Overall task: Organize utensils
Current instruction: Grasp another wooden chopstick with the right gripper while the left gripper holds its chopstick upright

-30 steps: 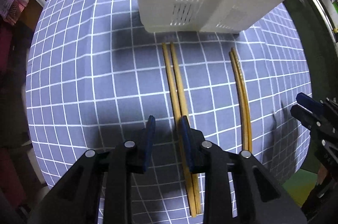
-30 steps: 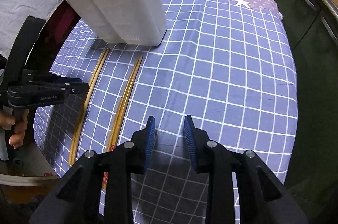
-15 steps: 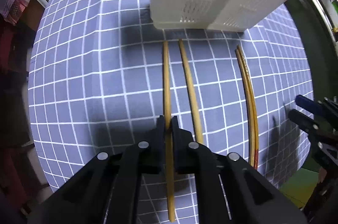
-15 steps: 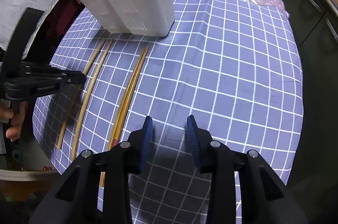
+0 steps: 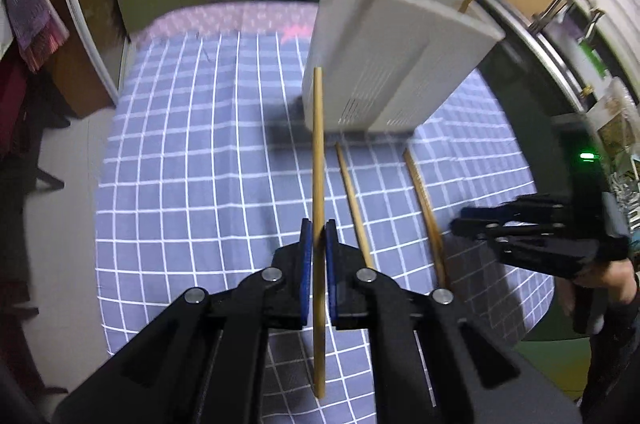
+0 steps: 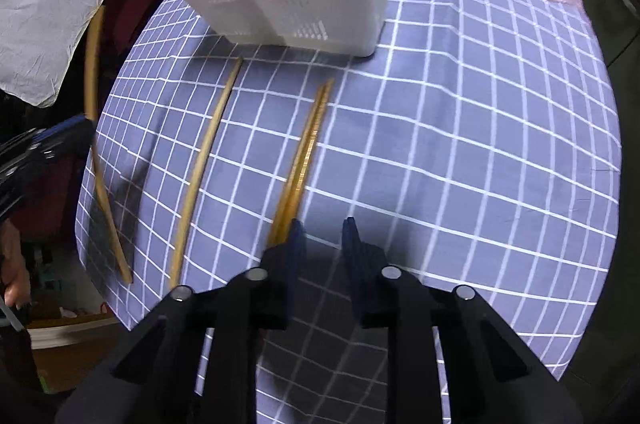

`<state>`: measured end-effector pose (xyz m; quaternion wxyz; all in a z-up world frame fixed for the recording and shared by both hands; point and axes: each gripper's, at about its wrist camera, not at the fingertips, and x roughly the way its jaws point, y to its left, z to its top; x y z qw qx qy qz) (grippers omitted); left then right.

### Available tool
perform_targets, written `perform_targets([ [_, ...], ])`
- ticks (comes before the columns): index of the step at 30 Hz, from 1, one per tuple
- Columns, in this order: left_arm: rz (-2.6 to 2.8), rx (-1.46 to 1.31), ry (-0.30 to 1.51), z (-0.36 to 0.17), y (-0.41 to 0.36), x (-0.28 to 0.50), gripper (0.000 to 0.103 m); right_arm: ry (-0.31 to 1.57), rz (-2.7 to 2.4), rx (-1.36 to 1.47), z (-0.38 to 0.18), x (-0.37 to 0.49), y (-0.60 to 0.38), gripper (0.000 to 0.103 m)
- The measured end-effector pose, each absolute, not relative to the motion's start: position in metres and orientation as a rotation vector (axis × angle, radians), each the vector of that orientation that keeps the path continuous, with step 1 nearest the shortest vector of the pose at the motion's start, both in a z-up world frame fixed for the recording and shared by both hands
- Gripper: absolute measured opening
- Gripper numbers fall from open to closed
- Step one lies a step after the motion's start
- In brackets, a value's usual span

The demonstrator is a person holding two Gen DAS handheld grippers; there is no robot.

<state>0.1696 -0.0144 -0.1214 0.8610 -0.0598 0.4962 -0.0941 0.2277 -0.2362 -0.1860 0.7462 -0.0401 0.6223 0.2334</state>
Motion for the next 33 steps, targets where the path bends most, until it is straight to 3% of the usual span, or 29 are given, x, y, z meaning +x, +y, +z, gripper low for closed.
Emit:
perform_targets([
  [2, -0.205, -0.113, 0.997, -0.113, -0.017, 0.161, 0.006, 1.384, 0.518, -0.075, -0.19, 0.231, -0.231, 0.015],
  [8, -0.215, -0.086, 0.896, -0.099, -0.015, 0.143, 0.006, 1.403, 0.512, -0.063, -0.193, 0.239, -0.22, 0.015],
  [33, -0.254, -0.05, 0.852, -0.094, -0.01, 0.129, 0.006, 1.434, 0.416, -0.139, -0.202, 0.247, -0.192, 0.015],
])
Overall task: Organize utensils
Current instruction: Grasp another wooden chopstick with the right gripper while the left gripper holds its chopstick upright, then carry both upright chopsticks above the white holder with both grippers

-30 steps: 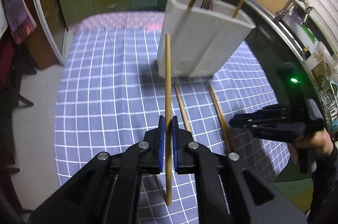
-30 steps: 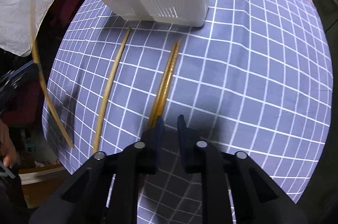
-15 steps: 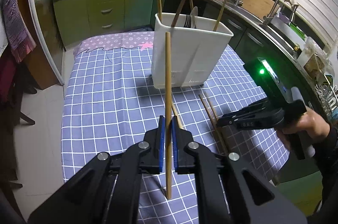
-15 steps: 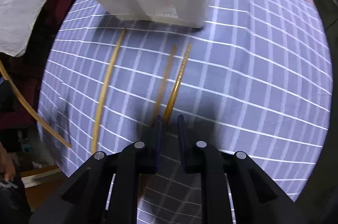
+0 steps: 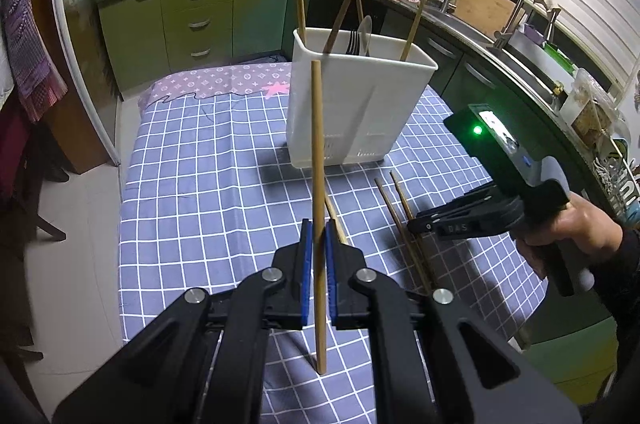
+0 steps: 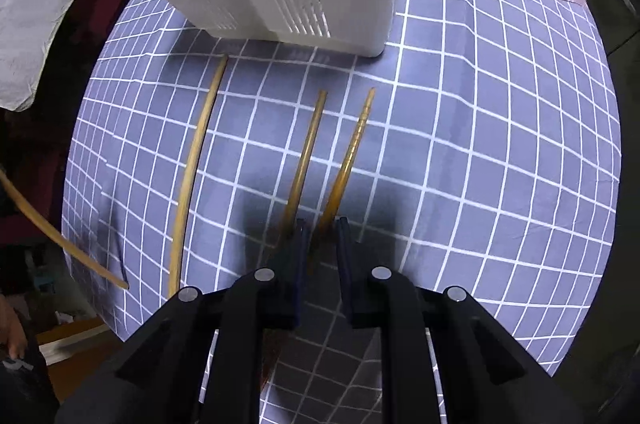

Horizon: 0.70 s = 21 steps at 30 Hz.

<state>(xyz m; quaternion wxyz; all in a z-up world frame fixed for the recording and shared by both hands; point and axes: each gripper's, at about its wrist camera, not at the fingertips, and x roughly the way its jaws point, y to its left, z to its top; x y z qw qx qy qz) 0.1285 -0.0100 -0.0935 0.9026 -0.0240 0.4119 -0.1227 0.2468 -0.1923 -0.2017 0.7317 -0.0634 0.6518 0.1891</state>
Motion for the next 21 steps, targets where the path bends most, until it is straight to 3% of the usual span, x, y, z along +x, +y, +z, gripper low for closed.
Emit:
perform_targets([
  [5, -0.261, -0.047, 0.843, -0.093, -0.01, 0.126, 0.006, 1.411, 0.388, -0.179, -0.201, 0.246, -0.192, 0.008],
  [21, -0.281, -0.028, 0.823, -0.087, -0.016, 0.117, 0.006, 1.143, 0.508, -0.036, -0.117, 0.184, -0.25, 0.008],
])
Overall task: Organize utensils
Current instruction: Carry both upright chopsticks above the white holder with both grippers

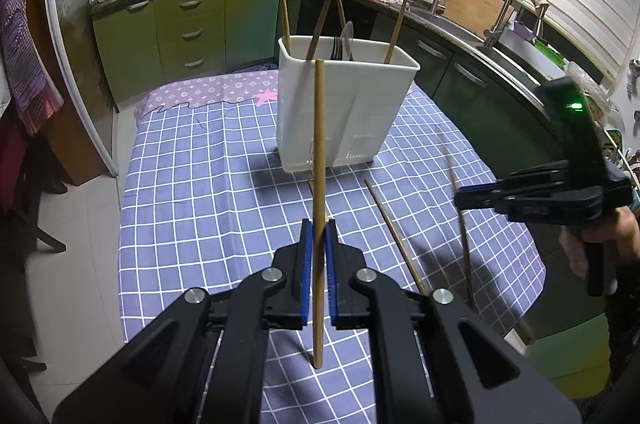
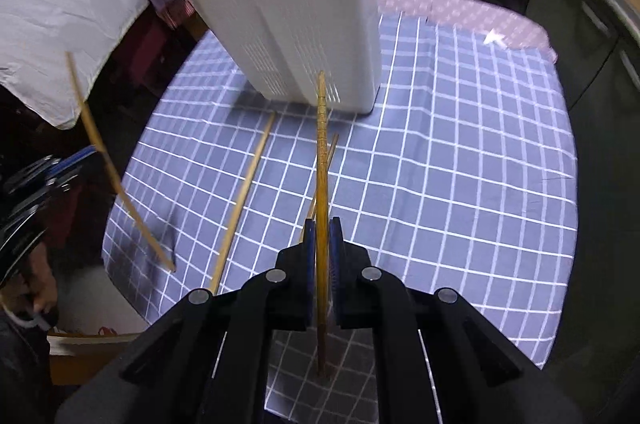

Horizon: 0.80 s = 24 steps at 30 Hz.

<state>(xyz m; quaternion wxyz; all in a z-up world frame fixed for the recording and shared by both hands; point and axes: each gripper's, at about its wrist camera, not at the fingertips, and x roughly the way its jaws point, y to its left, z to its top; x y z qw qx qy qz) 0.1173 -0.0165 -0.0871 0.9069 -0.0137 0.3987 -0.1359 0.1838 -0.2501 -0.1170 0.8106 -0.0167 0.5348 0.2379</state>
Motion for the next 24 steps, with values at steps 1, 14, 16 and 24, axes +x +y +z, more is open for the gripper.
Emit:
perform_targets([
  [1, -0.284, -0.029, 0.82, -0.086, -0.017, 0.116, 0.006, 1.132, 0.512, -0.032, -0.113, 0.18, -0.253, 0.008],
  [14, -0.293, -0.011, 0.78, -0.075, -0.02, 0.108, 0.006, 1.043, 0.525, -0.023, -0.085, 0.155, -0.272, 0.008],
  [16, -0.293, -0.005, 0.772, -0.074, -0.021, 0.107, 0.006, 1.038, 0.529, -0.027, -0.084, 0.155, -0.27, 0.008],
  [24, -0.299, 0.001, 0.755, -0.068, -0.022, 0.108, 0.006, 1.012, 0.535, -0.034, -0.075, 0.155, -0.266, 0.008],
])
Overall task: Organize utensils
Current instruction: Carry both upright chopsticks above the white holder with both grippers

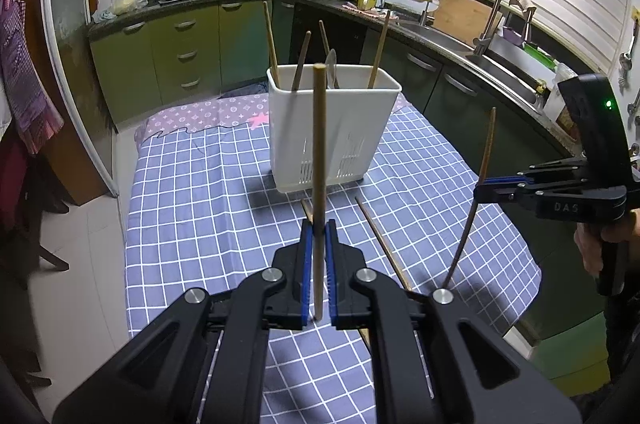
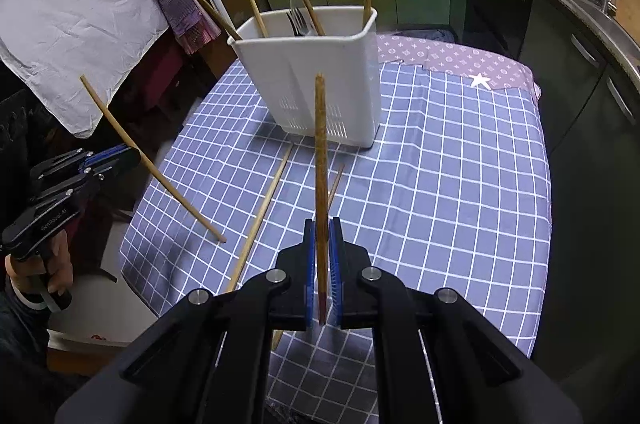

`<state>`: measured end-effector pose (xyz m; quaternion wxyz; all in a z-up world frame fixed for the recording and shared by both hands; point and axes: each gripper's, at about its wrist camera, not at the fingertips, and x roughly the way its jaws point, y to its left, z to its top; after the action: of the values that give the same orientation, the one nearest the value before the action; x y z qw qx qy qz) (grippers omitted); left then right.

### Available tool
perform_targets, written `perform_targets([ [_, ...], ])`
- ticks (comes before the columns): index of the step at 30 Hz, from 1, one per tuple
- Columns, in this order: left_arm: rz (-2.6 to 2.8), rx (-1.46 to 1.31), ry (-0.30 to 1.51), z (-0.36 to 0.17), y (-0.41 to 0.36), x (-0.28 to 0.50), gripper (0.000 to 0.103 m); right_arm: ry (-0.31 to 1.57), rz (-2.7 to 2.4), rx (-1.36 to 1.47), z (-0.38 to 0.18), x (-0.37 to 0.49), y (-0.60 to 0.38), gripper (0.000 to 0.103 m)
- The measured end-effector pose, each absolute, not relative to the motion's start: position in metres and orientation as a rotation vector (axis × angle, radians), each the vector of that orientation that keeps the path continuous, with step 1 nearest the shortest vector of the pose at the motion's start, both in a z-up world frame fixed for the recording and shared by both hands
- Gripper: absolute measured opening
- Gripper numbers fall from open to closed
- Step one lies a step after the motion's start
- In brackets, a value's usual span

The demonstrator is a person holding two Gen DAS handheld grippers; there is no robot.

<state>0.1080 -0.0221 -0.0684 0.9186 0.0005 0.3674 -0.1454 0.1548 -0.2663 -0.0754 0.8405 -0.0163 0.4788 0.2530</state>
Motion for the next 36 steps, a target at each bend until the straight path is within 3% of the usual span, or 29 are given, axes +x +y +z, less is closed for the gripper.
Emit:
perform_targets([
  [15, -0.324, 0.008, 0.733, -0.05, -0.03, 0.123, 0.006, 0.976, 0.566, -0.044, -0.055, 0.17, -0.254, 0.008],
  [36, -0.374, 0.019, 0.616, 0.049, -0.059, 0.16, 0.006, 0.864, 0.591, -0.043, 0.017, 0.183, -0.26, 0.008],
])
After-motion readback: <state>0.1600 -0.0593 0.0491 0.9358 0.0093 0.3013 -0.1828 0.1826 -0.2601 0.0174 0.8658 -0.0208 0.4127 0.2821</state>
